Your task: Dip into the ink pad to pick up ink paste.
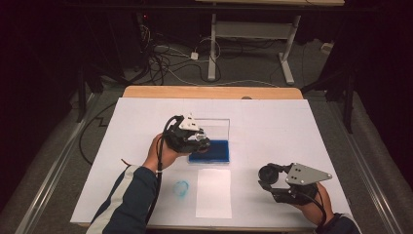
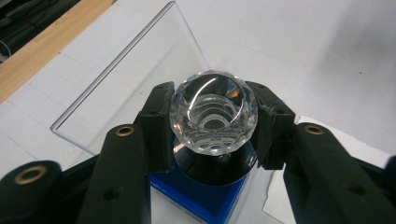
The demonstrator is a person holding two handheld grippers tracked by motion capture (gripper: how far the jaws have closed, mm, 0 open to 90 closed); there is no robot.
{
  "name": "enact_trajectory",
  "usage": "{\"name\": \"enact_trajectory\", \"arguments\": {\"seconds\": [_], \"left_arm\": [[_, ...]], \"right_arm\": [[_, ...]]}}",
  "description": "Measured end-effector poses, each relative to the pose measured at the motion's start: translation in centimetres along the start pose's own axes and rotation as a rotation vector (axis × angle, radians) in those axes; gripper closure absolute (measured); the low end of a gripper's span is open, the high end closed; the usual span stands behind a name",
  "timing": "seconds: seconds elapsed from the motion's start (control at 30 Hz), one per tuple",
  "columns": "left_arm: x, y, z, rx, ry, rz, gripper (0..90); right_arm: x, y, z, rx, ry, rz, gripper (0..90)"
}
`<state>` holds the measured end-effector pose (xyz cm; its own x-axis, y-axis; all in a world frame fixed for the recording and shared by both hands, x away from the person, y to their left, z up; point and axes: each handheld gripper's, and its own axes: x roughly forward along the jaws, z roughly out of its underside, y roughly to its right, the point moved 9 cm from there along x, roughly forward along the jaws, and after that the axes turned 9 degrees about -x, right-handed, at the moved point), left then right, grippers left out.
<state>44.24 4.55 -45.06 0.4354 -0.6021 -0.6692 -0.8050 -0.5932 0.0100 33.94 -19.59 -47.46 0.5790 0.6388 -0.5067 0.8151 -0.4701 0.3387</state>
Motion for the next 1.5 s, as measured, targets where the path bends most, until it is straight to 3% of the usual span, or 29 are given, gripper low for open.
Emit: {"name": "enact_trajectory", "arguments": {"seconds": [0.5, 0.67, 1.03, 1.5], "left_arm": [[-1.8, 1.0, -0.2, 0.029, 0.020, 0.003, 54.2], [-2.4, 1.8, -0.1, 0.042, 0.030, 0.030, 54.2], [-3.0, 3.4, 0.9, 0.068, 0.029, 0.053, 54.2], [-3.8, 4.5, 3.3, 0.083, 0.031, 0.082, 54.2]], "right_arm": [[0.2, -0.1, -0.2, -0.004, 0.000, -0.004, 38.5], [0.2, -0.1, -0.3, -0.010, -0.001, -0.006, 38.5], [0.3, -0.3, -0.2, -0.010, -0.006, -0.017, 38.5], [0.5, -0.4, -0.2, -0.017, -0.009, -0.022, 38.5]]}}
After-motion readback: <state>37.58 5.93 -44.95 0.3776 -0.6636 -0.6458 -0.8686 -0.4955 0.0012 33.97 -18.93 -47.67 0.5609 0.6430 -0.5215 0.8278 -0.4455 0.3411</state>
